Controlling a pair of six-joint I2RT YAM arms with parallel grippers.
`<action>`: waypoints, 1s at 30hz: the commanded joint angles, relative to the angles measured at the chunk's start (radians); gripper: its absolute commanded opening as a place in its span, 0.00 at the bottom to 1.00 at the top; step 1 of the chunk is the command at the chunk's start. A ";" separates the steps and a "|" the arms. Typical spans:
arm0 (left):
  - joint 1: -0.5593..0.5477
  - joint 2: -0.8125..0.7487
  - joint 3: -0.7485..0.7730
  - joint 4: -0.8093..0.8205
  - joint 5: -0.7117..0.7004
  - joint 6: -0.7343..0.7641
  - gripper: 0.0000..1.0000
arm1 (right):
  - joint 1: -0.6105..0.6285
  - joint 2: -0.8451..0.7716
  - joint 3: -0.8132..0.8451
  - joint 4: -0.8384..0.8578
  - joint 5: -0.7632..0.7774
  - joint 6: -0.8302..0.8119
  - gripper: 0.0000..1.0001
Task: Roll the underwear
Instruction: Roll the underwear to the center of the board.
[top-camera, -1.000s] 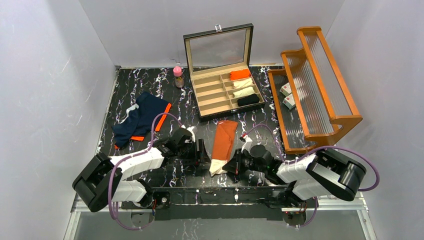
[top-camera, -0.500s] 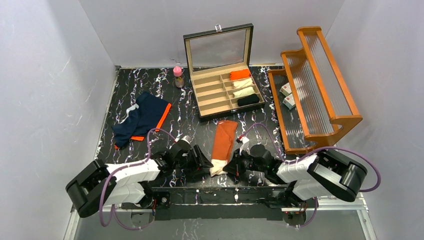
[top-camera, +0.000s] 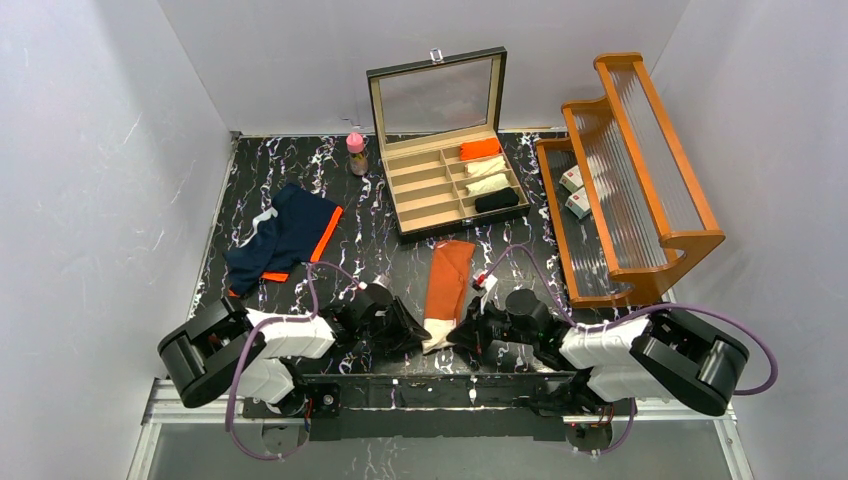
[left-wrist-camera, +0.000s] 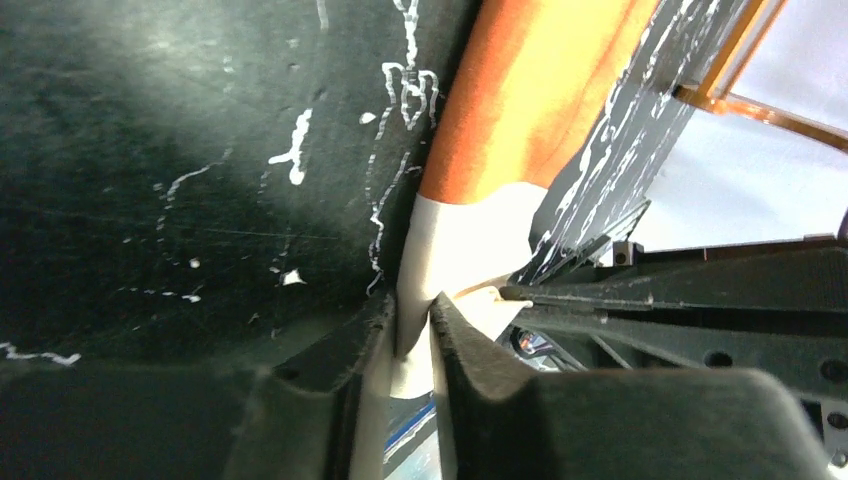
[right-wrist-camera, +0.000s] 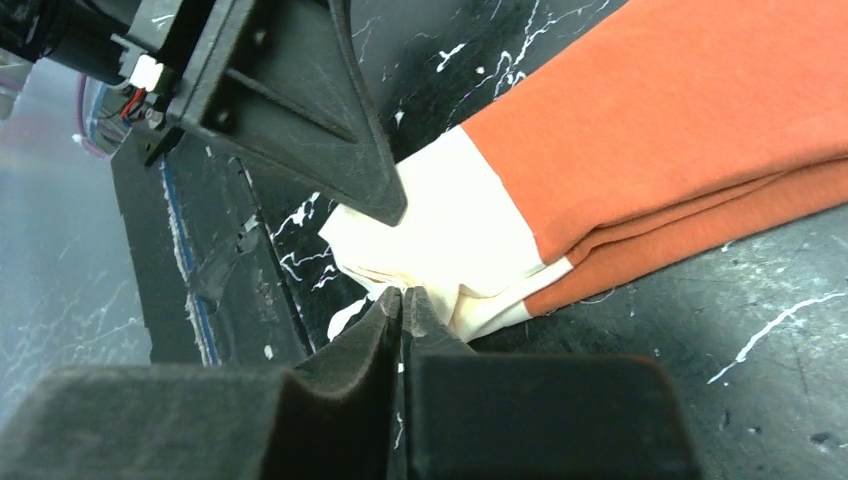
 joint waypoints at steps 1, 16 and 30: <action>-0.005 -0.002 -0.016 -0.170 -0.115 0.040 0.06 | -0.003 -0.032 0.010 -0.033 -0.084 -0.128 0.29; 0.002 -0.102 0.006 -0.287 -0.164 0.089 0.00 | 0.253 -0.133 0.108 -0.280 0.111 -0.791 0.98; 0.113 -0.123 0.031 -0.331 0.009 0.219 0.40 | 0.421 -0.017 0.142 -0.221 0.380 -1.161 0.65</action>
